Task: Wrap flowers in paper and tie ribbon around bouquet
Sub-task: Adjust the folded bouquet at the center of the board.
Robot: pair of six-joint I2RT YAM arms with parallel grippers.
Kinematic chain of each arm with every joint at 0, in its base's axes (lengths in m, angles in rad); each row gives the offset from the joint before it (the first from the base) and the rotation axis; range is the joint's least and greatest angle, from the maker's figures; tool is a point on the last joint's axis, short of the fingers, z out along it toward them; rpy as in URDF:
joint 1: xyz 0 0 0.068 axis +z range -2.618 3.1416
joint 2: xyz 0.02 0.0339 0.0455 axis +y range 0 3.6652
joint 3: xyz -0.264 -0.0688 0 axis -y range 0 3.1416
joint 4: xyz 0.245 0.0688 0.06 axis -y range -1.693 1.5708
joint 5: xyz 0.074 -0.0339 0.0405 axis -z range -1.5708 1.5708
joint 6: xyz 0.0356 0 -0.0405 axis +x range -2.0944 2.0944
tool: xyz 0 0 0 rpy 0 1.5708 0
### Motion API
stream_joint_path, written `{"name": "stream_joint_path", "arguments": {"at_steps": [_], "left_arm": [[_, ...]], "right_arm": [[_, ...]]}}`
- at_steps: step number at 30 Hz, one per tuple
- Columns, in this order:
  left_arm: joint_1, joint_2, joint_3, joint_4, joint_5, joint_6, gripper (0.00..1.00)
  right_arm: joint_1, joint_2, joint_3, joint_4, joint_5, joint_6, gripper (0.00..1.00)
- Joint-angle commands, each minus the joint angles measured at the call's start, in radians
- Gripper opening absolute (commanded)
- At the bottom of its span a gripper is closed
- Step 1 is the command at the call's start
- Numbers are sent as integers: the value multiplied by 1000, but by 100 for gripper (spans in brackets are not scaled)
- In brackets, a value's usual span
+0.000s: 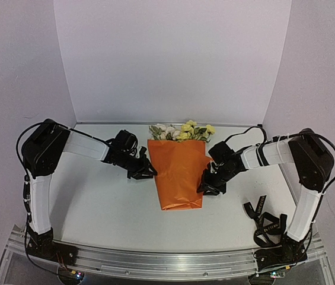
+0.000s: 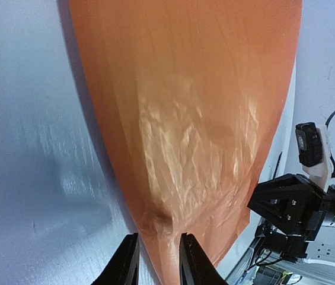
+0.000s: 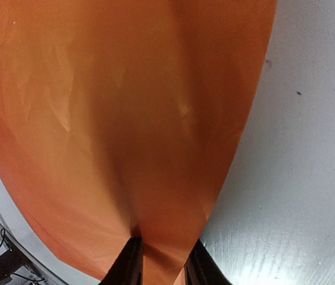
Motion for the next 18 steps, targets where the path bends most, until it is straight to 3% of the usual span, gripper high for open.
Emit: {"name": "stream_joint_path", "arguments": {"at_steps": [1,8,18], "left_arm": [[0,-88,-51,64,-15,-28,26],[-10,-160,-181,97,-24,-46,26],[-58,-210,-245,76,-34,-46,24]], "right_arm": [[18,70,44,34,-36,22,17],[69,130,124,-9,-52,-16,5],[84,123,159,-83,9,-81,5]]}}
